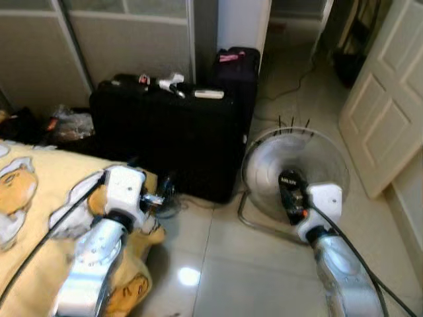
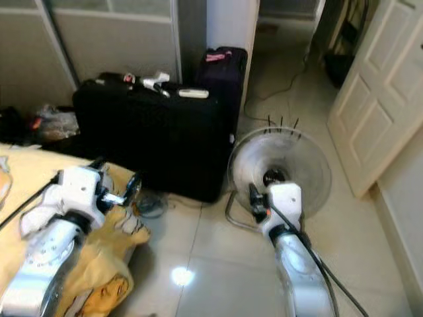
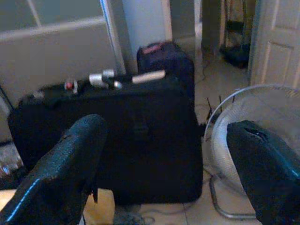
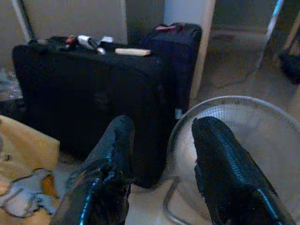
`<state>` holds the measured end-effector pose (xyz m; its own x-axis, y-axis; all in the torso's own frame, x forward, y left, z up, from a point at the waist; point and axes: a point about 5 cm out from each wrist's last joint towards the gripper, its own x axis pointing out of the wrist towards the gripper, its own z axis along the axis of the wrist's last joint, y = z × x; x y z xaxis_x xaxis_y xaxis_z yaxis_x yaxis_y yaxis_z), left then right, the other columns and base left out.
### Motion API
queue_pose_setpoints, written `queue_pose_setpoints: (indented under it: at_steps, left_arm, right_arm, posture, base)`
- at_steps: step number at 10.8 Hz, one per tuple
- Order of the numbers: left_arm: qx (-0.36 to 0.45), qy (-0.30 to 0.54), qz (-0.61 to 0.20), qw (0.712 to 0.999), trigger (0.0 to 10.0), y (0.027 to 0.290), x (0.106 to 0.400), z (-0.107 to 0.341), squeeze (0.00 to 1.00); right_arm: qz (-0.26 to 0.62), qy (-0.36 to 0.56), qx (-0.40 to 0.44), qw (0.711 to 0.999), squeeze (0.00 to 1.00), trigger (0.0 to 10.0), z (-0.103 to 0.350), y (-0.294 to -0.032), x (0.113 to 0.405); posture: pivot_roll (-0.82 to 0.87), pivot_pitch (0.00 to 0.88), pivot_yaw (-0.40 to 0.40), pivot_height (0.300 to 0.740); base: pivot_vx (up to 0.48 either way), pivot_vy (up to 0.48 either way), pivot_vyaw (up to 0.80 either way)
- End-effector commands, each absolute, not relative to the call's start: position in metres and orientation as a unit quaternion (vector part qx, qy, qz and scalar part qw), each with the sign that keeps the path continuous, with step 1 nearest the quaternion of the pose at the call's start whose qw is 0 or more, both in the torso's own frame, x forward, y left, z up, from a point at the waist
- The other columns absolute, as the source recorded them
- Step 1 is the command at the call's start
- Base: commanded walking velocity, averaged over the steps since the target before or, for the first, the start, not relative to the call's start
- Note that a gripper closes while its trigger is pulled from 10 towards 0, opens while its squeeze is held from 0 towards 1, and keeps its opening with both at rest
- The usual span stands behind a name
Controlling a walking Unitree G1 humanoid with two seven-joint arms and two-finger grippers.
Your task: Clean up the room
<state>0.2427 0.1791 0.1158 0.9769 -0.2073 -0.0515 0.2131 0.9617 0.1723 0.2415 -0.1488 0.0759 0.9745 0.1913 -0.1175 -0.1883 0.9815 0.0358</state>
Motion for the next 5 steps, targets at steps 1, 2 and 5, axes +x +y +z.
queue_pose_setpoints:
  at_steps: [1,2,5]
  left_arm:
    - [0.084,0.014,-0.106,0.991,10.0,0.176,0.245,0.116,0.13]
    - [0.085,0.015,-0.086,0.993,10.0,0.180,0.244,0.111,0.12]
    - [0.100,0.017,-0.066,0.993,10.0,0.186,0.240,0.102,0.11]
  right_arm:
    - [0.086,0.063,0.004,0.994,0.00,10.0,0.073,-0.158,0.239]
    - [0.102,0.063,-0.001,0.993,0.00,10.0,0.066,-0.159,0.233]
    - [0.057,0.068,-0.011,0.996,0.00,10.0,0.066,-0.166,0.234]
  posture:
    - [0.02,0.000,-0.011,0.740]
    - [0.02,0.000,-0.012,0.740]
    - [0.01,0.000,-0.007,0.740]
  base:
    - [0.416,0.000,0.00]
    - [0.330,0.000,0.00]
    - [0.096,0.000,0.00]
